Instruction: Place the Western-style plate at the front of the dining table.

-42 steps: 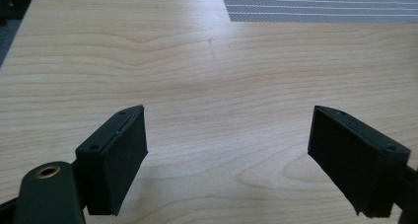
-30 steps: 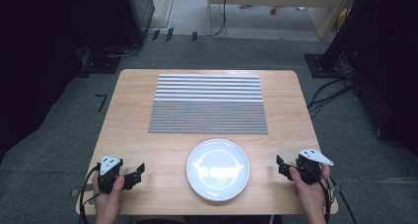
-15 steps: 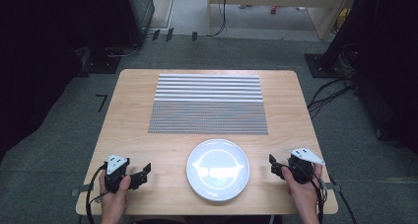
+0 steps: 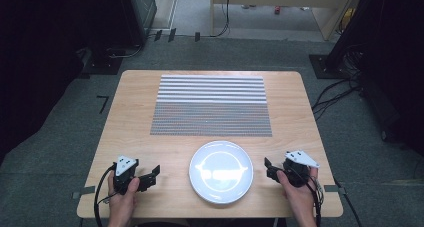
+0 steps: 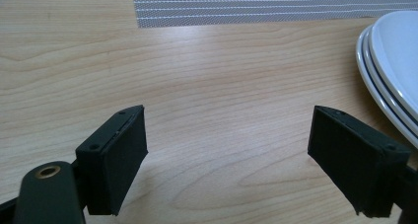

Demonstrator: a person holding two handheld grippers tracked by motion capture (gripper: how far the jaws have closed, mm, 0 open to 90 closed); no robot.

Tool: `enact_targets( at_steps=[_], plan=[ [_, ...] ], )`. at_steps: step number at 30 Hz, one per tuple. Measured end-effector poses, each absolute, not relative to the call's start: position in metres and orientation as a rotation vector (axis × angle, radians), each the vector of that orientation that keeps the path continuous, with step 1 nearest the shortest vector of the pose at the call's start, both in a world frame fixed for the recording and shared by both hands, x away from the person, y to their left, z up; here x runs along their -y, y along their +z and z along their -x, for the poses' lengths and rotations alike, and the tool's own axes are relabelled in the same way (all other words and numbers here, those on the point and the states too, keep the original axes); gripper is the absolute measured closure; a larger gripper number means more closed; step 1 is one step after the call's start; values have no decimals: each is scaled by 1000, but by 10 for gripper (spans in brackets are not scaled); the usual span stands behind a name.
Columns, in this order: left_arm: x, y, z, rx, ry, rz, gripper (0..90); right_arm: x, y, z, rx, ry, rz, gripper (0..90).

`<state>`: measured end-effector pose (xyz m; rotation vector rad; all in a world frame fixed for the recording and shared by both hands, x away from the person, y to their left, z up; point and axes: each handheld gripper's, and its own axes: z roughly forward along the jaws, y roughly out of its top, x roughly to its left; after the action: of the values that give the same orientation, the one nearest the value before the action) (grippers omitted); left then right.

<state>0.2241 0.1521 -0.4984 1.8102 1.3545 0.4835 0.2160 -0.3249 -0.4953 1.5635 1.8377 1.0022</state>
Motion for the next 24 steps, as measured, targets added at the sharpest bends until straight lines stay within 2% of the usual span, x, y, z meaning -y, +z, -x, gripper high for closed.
enact_targets(
  at_steps=[20, 24],
  plan=[
    [-129, -497, -226, -1318, 437, -1808, 150, 314, -493, -213, -1839, 1031, -1538, 167],
    [-119, -494, -229, -1306, 420, -1803, 150, 314, -487, -215, -1810, 1068, -1557, 215]
  ],
)
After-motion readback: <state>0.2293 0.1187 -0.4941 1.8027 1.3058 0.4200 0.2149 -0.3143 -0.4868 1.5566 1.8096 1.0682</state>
